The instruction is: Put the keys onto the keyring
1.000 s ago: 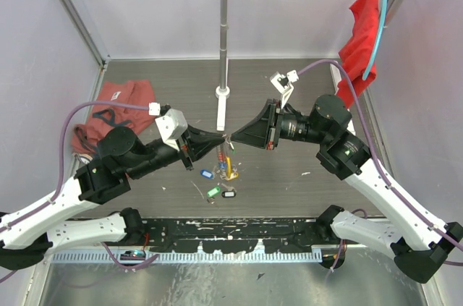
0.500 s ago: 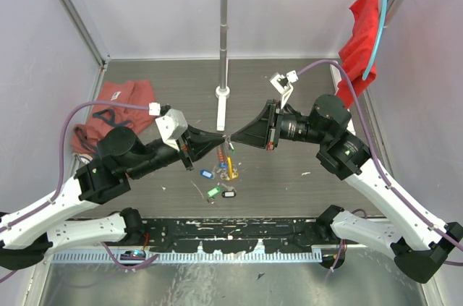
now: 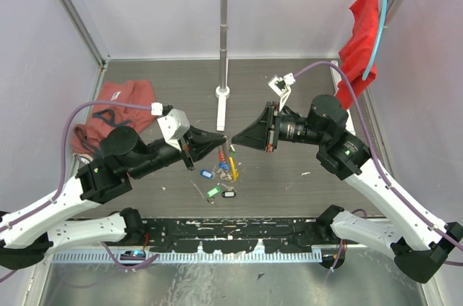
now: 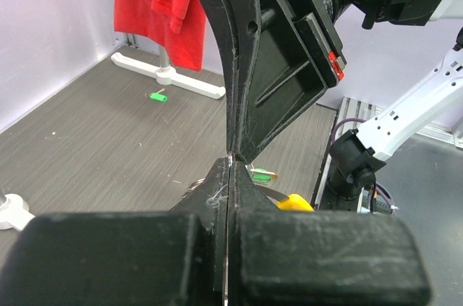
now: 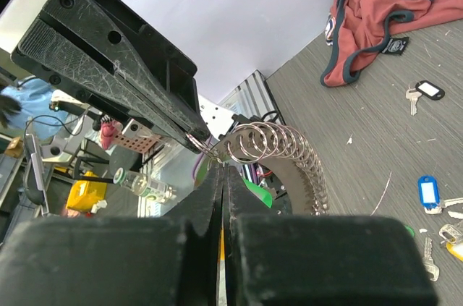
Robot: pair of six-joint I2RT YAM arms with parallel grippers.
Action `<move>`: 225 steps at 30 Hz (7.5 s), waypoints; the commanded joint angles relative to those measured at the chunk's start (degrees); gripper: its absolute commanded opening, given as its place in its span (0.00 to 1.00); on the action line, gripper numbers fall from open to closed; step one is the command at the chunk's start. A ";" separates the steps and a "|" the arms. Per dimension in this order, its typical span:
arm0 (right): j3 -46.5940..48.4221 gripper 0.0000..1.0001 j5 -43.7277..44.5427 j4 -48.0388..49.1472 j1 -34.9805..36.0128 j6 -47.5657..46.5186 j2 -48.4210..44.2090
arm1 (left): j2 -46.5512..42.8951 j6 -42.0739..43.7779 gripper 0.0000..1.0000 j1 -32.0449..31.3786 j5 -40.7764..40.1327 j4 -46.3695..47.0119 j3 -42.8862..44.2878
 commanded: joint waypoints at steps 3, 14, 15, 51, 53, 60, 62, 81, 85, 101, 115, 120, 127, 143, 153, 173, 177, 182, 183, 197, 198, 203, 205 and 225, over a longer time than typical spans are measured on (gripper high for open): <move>1.32 0.01 0.21 0.46 0.02 -0.89 0.44 | -0.15 0.51 0.00 -0.13 0.63 5.49 1.38; 0.11 0.08 -0.38 2.33 0.20 -0.22 1.36 | 0.09 0.24 0.00 -0.14 1.36 5.72 1.63; 0.23 0.09 -0.31 2.09 0.19 -0.50 1.26 | 0.12 0.24 0.00 -0.16 1.44 5.76 1.61; 3.36 0.30 -10.56 4.93 0.18 -32.25 -6.60 | 2.23 -6.60 0.00 -0.13 12.26 12.62 0.98; 3.31 0.28 -11.00 5.20 0.19 -32.12 -6.53 | 2.41 -6.56 0.00 -0.14 12.28 12.69 0.99; 3.17 0.26 -11.90 5.61 0.19 -31.62 -6.10 | 2.95 -6.57 0.00 -0.13 12.30 12.79 1.12; 3.15 0.25 -12.28 5.57 0.19 -31.56 -5.80 | 2.95 -6.50 0.00 -0.18 12.37 12.80 1.21; 3.30 0.17 -12.51 4.77 0.18 -31.51 -4.43 | 2.92 -6.20 0.00 -0.14 13.36 12.88 1.34; 3.49 0.01 -13.04 4.87 0.21 -31.62 -4.74 | 2.77 -6.14 0.00 -0.15 12.98 12.73 1.19; 20.44 0.01 -5.46 -28.57 0.32 -48.02 0.27 | 1.53 0.38 0.50 -0.15 9.76 -7.37 7.77; 32.80 0.01 20.87 -43.75 21.29 -51.20 9.88 | 3.32 2.54 0.63 -0.13 10.50 -11.29 9.39; 34.23 0.01 22.39 -44.69 23.05 -51.69 11.00 | 2.97 3.28 0.66 -0.13 13.36 -11.62 9.03; 36.13 0.01 21.84 -45.70 23.59 -52.68 11.77 | 3.80 4.53 0.51 -0.15 15.47 -12.98 9.45; 35.79 0.01 20.34 -45.20 24.24 -53.53 12.22 | 6.38 5.10 0.27 -0.13 17.86 -14.91 11.29; 34.04 0.01 21.48 -43.64 24.21 -53.26 10.46 | 7.29 5.77 0.06 -0.13 18.46 -16.02 11.62; 29.16 0.14 26.65 -34.39 24.23 -50.07 6.30 | 3.39 5.04 0.00 -0.14 14.10 -12.61 8.76; 26.63 0.21 26.35 -30.20 24.26 -48.88 4.58 | 2.56 4.72 0.00 -0.13 13.95 -11.91 8.29; 23.69 0.34 25.88 -24.76 24.25 -46.81 1.77 | 1.61 4.62 0.00 -0.14 13.55 -10.56 7.33; 22.90 0.35 25.96 -23.75 24.22 -46.43 0.91 | 1.59 4.69 0.00 -0.14 13.45 -10.50 7.36; 6.70 0.40 35.87 -6.07 24.22 -23.40 -7.45 | -1.09 1.63 0.00 -0.13 9.27 -2.61 3.85; 5.21 0.40 36.34 -4.53 24.24 -20.24 -8.08 | -1.42 1.30 0.00 -0.18 9.01 -1.68 3.37; -1.75 0.43 36.21 3.23 24.21 -13.05 -10.82 | -2.86 -0.94 0.00 -0.13 7.08 3.52 0.44; -2.65 0.45 35.81 4.21 24.17 -12.78 -11.06 | -3.09 -1.29 0.00 -0.16 6.46 4.47 -0.04; -1.37 0.48 30.86 3.53 24.15 -17.28 -7.88 | -2.84 -1.00 0.00 -0.13 6.18 4.63 0.37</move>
